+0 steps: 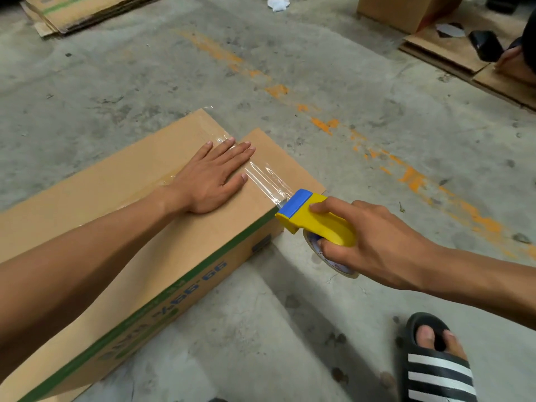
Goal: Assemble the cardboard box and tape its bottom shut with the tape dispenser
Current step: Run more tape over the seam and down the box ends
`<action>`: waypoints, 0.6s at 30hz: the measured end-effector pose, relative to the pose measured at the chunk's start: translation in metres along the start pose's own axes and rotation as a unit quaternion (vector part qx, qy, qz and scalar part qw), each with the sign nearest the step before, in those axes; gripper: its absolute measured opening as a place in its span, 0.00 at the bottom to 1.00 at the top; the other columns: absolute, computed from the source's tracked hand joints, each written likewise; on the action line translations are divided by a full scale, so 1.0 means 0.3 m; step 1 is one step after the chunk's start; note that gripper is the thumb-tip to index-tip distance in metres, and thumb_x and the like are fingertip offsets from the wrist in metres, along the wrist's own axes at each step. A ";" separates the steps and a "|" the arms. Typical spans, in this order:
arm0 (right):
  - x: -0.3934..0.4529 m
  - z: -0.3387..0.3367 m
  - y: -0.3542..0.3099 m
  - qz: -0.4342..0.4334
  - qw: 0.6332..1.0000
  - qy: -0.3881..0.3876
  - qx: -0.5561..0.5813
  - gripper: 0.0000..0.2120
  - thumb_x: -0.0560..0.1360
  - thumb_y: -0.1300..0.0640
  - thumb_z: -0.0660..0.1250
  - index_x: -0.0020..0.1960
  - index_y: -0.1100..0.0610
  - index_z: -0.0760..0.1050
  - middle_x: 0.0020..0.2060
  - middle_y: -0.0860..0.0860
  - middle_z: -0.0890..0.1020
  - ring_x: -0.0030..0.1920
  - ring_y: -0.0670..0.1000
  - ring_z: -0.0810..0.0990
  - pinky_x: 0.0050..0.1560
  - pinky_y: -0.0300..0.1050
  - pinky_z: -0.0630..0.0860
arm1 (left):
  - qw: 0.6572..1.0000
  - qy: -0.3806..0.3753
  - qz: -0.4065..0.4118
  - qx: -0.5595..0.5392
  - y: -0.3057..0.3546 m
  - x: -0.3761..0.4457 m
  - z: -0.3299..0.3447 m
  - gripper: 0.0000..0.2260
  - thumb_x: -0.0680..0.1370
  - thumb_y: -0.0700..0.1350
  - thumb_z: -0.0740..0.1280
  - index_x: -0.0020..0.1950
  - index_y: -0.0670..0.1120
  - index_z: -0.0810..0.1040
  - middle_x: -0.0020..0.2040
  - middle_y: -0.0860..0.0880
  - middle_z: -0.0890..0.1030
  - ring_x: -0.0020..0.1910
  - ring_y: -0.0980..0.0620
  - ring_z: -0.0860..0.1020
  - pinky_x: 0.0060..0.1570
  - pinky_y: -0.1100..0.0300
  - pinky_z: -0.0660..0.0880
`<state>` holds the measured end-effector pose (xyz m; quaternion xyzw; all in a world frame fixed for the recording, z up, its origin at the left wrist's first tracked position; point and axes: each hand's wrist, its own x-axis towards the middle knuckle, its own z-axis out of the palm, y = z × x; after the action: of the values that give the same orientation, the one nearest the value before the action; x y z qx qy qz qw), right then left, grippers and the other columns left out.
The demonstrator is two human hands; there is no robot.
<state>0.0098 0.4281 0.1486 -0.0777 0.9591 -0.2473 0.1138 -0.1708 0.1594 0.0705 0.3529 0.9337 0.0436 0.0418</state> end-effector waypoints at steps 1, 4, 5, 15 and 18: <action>-0.007 0.000 -0.002 -0.003 1.000 0.001 0.000 0.23 0.70 0.39 0.59 0.65 0.34 0.62 0.47 0.52 0.74 0.47 0.56 0.75 0.49 0.47 0.72 | 1.000 0.000 0.000 0.000 0.002 0.000 0.000 0.28 0.82 0.62 0.41 0.81 0.57 0.45 0.81 0.59 0.47 0.79 0.57 0.42 0.77 0.51 0.40; -0.020 0.013 0.001 0.000 1.000 0.005 -0.001 0.23 0.71 0.40 0.61 0.65 0.34 0.61 0.46 0.51 0.74 0.46 0.55 0.75 0.50 0.49 0.74 | 1.000 -0.002 -0.001 0.002 0.001 0.001 0.001 0.28 0.82 0.62 0.41 0.81 0.57 0.45 0.81 0.58 0.47 0.79 0.57 0.42 0.77 0.51 0.40; -0.022 0.018 0.006 -0.001 1.000 0.010 -0.001 0.24 0.72 0.40 0.62 0.66 0.34 0.61 0.46 0.51 0.74 0.46 0.55 0.75 0.49 0.49 0.74 | 1.000 -0.002 -0.002 0.004 -0.001 0.002 0.003 0.27 0.82 0.62 0.41 0.81 0.57 0.45 0.81 0.58 0.47 0.79 0.57 0.42 0.77 0.51 0.40; 0.019 0.077 0.026 0.034 0.999 -0.028 0.015 0.22 0.73 0.44 0.62 0.66 0.37 0.61 0.46 0.54 0.73 0.45 0.58 0.74 0.46 0.47 0.70 | 1.000 -0.001 -0.006 0.014 0.009 0.002 0.000 0.28 0.81 0.62 0.42 0.81 0.57 0.46 0.80 0.59 0.48 0.79 0.57 0.43 0.77 0.50 0.41; 0.041 0.054 0.006 0.017 0.998 -0.059 0.017 0.20 0.73 0.49 0.64 0.62 0.41 0.63 0.44 0.56 0.76 0.45 0.59 0.75 0.47 0.52 0.75 | 1.000 -0.008 -0.010 0.017 0.013 0.003 -0.005 0.28 0.81 0.62 0.42 0.81 0.57 0.47 0.81 0.58 0.49 0.79 0.57 0.43 0.77 0.49 0.41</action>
<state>0.0020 0.4196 0.1318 -0.0743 0.9476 -0.2563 0.1755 -0.1692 0.1629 0.0725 0.3446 0.9375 0.0242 0.0431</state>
